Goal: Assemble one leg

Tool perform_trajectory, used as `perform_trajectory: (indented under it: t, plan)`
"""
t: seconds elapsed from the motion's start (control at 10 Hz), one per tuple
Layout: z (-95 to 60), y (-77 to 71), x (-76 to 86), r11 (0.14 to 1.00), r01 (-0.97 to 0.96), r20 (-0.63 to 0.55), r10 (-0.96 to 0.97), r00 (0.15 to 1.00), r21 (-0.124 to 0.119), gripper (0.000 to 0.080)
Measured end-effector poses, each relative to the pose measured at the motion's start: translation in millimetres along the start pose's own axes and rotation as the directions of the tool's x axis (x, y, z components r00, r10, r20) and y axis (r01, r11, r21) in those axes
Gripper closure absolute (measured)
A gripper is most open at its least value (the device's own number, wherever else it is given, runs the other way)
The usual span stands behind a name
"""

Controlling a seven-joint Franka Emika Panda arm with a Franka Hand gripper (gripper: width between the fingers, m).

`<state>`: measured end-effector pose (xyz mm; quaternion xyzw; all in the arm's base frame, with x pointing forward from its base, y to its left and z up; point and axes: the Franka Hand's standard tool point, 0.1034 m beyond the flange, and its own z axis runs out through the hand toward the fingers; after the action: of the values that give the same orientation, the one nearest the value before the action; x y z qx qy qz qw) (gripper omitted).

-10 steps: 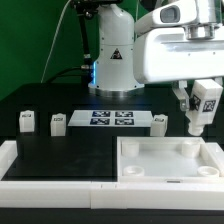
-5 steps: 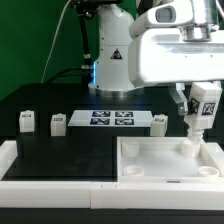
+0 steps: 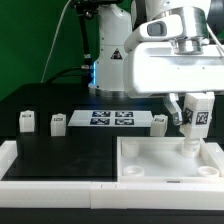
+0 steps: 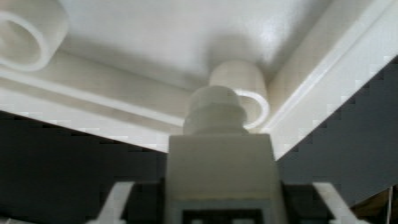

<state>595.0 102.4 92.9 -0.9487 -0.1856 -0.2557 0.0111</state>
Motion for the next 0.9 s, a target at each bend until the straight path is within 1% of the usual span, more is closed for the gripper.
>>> perform_trajectory:
  t: [0.4,0.7,0.9]
  plan:
    - [17.3,-8.9,11.6,1.000,0.012,-0.010,-0.012,1.000,0.011,0.0509]
    - [31.0,-6.9,11.1,1.000,0.011,-0.008,-0.011,1.000,0.011,0.0509]
    - [34.6,-13.8,11.6,1.000,0.016,-0.012,-0.015,1.000,0.017,0.0509]
